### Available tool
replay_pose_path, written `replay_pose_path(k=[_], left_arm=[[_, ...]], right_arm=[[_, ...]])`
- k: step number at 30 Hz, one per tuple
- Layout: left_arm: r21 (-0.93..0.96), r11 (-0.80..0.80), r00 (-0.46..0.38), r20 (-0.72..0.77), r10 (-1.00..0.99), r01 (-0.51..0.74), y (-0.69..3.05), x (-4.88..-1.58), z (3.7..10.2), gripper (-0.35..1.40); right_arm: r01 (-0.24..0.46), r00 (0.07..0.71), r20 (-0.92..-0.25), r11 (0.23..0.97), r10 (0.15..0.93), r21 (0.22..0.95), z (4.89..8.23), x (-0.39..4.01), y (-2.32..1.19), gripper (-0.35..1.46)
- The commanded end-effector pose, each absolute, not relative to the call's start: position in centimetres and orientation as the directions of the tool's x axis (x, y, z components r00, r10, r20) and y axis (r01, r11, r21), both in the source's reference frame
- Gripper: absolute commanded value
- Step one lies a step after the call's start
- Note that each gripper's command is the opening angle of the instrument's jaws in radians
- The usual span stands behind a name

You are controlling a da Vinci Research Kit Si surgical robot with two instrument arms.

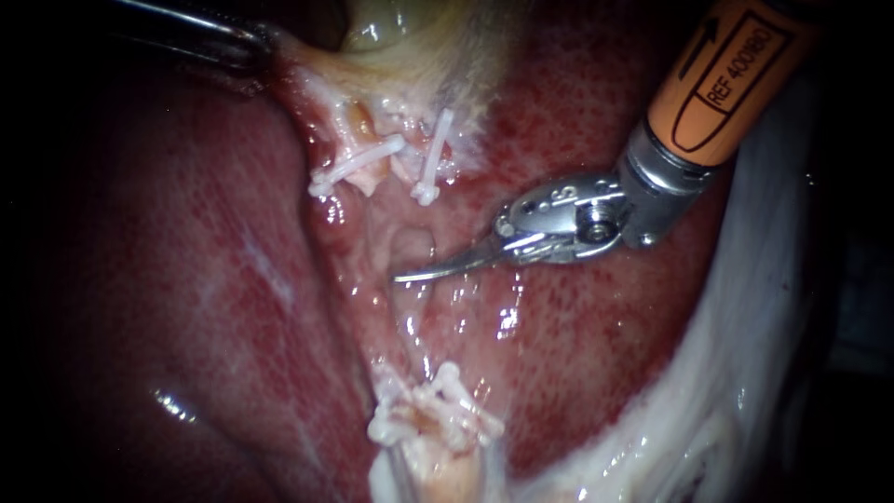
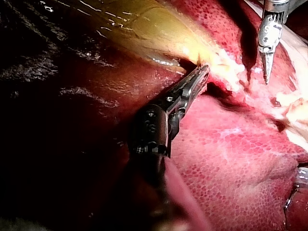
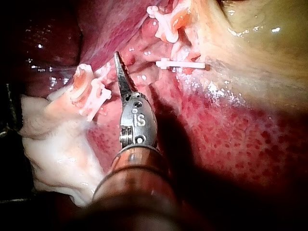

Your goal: Go back from the cut right tube

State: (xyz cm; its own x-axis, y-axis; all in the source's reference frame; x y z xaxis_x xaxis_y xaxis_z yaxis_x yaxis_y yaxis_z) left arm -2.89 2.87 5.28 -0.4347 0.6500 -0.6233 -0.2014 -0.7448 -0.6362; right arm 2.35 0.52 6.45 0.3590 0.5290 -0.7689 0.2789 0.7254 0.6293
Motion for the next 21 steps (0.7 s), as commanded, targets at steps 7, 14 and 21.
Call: replay_pose_path(k=[7,14,21], left_arm=[[-0.637,-0.745,-0.435,-0.623,0.650,-0.200,2.87,-2.89,5.28,-0.35],[-0.637,-0.745,-0.435,-0.623,0.650,-0.200,2.87,-2.88,5.28,-0.35],[-0.637,-0.745,-0.435,-0.623,0.650,-0.200,2.87,-2.87,5.28,-0.35]], right_arm=[[0.288,0.357,-0.770,0.722,0.529,0.630,6.44,2.36,0.52,0.20],[0.281,0.246,-0.761,0.708,0.600,0.648,6.44,2.46,0.51,1.41],[0.277,0.246,-0.762,0.710,0.599,0.648,6.43,2.46,0.49,1.43]])
